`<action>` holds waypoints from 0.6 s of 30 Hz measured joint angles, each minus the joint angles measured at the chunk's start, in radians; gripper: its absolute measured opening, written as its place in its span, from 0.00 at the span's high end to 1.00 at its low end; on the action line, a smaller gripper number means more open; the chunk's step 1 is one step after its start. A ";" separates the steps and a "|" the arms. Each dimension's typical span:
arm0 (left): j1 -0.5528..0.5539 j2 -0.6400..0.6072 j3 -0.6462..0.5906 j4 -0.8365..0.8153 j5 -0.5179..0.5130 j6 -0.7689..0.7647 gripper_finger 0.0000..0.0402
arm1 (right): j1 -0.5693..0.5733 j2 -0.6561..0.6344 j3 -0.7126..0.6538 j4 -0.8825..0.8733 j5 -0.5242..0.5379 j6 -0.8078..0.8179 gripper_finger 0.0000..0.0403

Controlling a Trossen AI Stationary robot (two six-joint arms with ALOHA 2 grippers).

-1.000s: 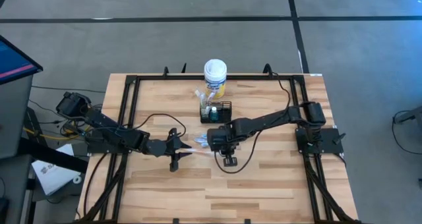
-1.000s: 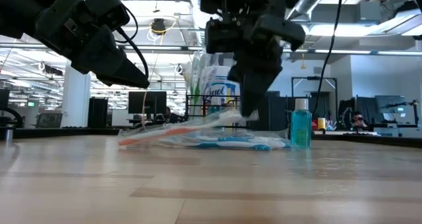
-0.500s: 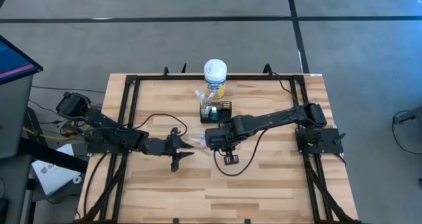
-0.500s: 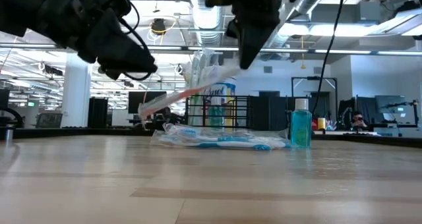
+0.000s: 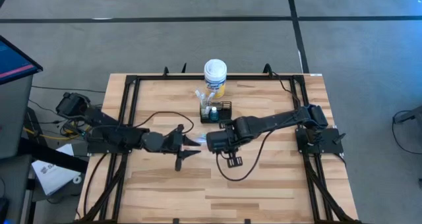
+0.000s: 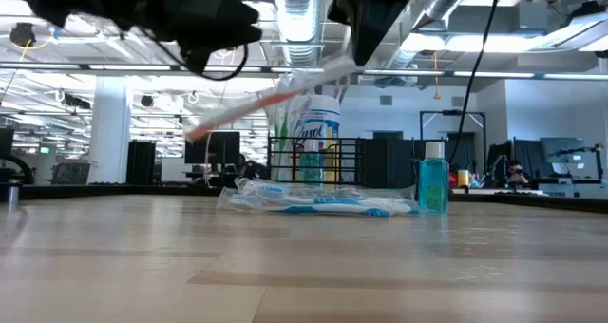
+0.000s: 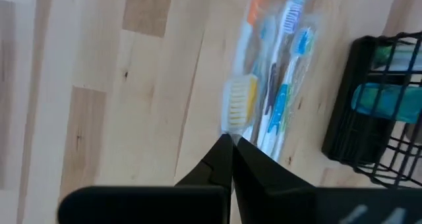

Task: Pick & Place toothbrushing station
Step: Put the orange toothbrush into the black wire organizer

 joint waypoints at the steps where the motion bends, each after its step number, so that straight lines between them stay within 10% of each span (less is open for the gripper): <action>1: 0.008 0.000 0.024 -0.043 0.006 0.013 0.71 | 0.004 0.000 0.002 -0.005 0.011 0.000 1.00; 8: 0.055 0.009 0.207 -0.424 0.051 0.032 0.71 | 0.010 0.000 0.008 -0.020 0.025 0.000 1.00; 18: 0.076 0.026 0.250 -0.436 0.100 0.022 0.67 | 0.010 0.000 0.008 -0.022 0.057 0.000 1.00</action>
